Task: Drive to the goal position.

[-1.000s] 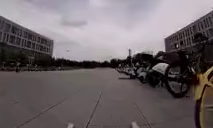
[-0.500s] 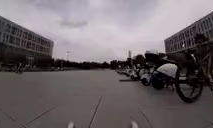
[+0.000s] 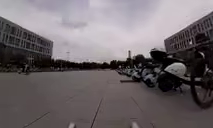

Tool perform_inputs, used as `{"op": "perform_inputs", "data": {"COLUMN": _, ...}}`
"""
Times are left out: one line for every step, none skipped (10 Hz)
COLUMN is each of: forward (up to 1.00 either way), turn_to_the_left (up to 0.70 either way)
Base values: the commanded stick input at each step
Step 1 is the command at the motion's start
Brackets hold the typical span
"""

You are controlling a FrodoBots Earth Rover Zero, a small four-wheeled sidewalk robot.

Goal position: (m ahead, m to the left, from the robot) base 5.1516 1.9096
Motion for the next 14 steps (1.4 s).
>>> {"op": "perform_inputs", "data": {"forward": 0.70, "turn_to_the_left": 0.00}}
{"op": "perform_inputs", "data": {"forward": 0.70, "turn_to_the_left": 0.00}}
{"op": "perform_inputs", "data": {"forward": 0.70, "turn_to_the_left": 0.00}}
{"op": "perform_inputs", "data": {"forward": 0.70, "turn_to_the_left": 0.00}}
{"op": "perform_inputs", "data": {"forward": 0.70, "turn_to_the_left": 0.00}}
{"op": "perform_inputs", "data": {"forward": 0.70, "turn_to_the_left": 0.00}}
{"op": "perform_inputs", "data": {"forward": 0.70, "turn_to_the_left": 0.00}}
{"op": "perform_inputs", "data": {"forward": 0.70, "turn_to_the_left": 0.00}}
{"op": "perform_inputs", "data": {"forward": 0.70, "turn_to_the_left": 0.00}}
{"op": "perform_inputs", "data": {"forward": 0.70, "turn_to_the_left": 0.00}}
{"op": "perform_inputs", "data": {"forward": 0.70, "turn_to_the_left": 0.00}}
{"op": "perform_inputs", "data": {"forward": 0.70, "turn_to_the_left": 0.00}}
{"op": "perform_inputs", "data": {"forward": 0.70, "turn_to_the_left": 0.00}}
{"op": "perform_inputs", "data": {"forward": 0.70, "turn_to_the_left": 0.00}}
